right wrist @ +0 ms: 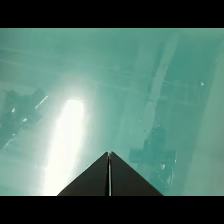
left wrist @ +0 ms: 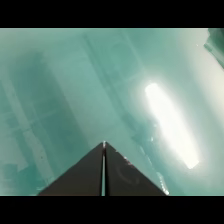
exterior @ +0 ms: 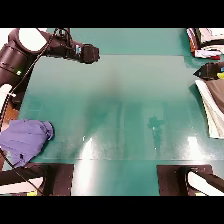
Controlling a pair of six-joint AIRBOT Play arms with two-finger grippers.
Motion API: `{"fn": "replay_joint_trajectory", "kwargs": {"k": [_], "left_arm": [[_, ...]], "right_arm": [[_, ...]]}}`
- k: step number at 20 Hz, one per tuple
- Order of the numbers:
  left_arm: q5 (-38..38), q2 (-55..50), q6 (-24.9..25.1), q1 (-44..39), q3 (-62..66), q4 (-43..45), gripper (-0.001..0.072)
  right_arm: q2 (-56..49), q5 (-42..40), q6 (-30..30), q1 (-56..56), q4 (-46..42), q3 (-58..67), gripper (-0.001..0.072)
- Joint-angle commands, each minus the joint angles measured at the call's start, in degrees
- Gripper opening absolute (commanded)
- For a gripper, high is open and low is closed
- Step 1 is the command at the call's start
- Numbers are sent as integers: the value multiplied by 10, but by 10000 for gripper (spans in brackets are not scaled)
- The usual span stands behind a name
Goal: Fold the shirts.
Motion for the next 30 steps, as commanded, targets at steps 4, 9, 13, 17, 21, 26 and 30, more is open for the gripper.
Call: {"fn": "replay_joint_trajectory", "kwargs": {"k": [4, 9, 13, 17, 21, 26, 30], "left_arm": [[5, 0, 0, 0, 0, 0, 29], [5, 0, 0, 0, 0, 0, 29], [12, 0, 0, 0, 0, 0, 29], [-15, 10, 0, 14, 0, 4, 29], [-219, 67, -3, 81, -16, 111, 28], [-330, 187, -10, 145, -169, 278, 30], [-363, 212, -83, 159, -305, 391, 656]], "right_arm": [[0, -5, 0, 3, -5, 1, 20], [0, -5, 0, 3, -4, 1, 20], [0, 3, 0, 3, 0, 1, 20], [0, 8, 0, 3, 0, 1, 20], [0, 14, 0, 3, 0, 1, 20], [0, 13, 0, 3, 0, 1, 20], [0, 14, 0, 3, 0, 1, 21]]}}
